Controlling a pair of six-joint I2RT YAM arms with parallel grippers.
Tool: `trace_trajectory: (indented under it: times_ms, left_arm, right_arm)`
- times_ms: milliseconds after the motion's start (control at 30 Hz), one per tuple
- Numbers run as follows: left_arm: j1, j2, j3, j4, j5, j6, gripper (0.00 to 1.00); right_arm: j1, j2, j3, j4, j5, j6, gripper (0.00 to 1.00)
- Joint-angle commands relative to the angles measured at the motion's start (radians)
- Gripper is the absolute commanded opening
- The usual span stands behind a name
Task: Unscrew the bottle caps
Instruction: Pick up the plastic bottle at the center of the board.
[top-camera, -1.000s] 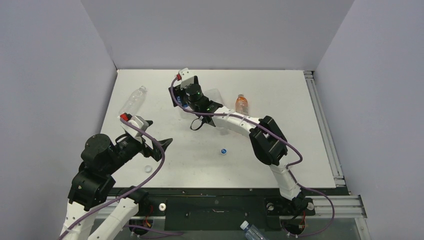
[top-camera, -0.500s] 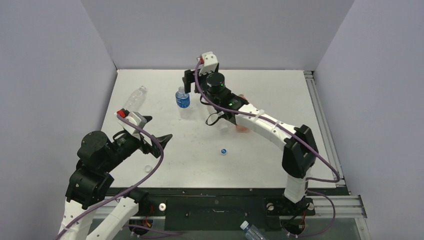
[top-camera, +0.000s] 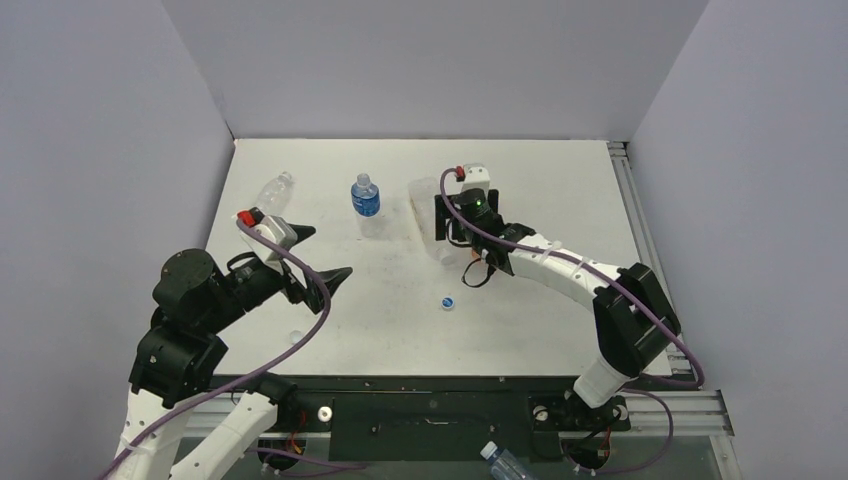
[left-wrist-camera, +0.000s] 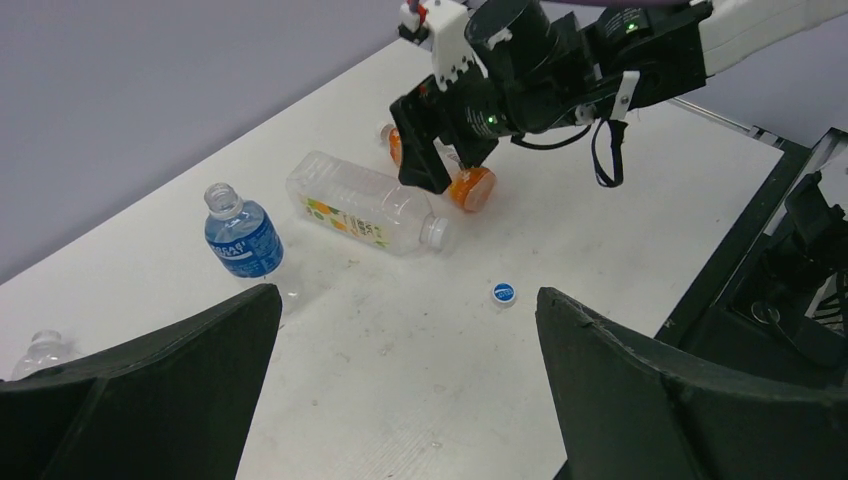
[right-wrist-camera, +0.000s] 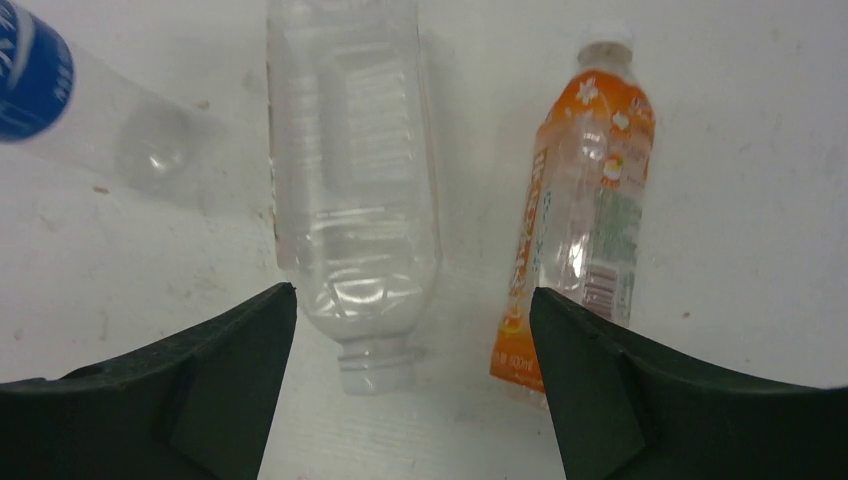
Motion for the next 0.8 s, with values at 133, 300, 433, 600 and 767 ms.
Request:
trace_trajectory:
  times_ms: [133, 300, 433, 600, 767]
  left_arm:
    - [0.002, 0.006, 0.034, 0.038, 0.071, 0.012, 0.97]
    - [0.002, 0.016, 0.043, 0.04, 0.075, 0.01, 0.97]
    - [0.002, 0.016, 0.043, 0.038, 0.07, 0.014, 0.97]
    - [0.002, 0.017, 0.045, 0.036, 0.07, 0.015, 0.97]
    - [0.002, 0.017, 0.041, 0.036, 0.071, 0.019, 0.97]
  right_arm:
    - [0.029, 0.027, -0.067, -0.025, -0.067, 0.025, 0.82]
    - [0.035, 0.108, -0.029, -0.03, -0.111, 0.012, 0.83]
    - [0.041, 0.183, 0.021, -0.036, -0.14, 0.003, 0.79]
    - [0.041, 0.258, 0.084, -0.049, -0.152, -0.004, 0.66]
    - [0.041, 0.307, 0.096, -0.041, -0.146, 0.002, 0.49]
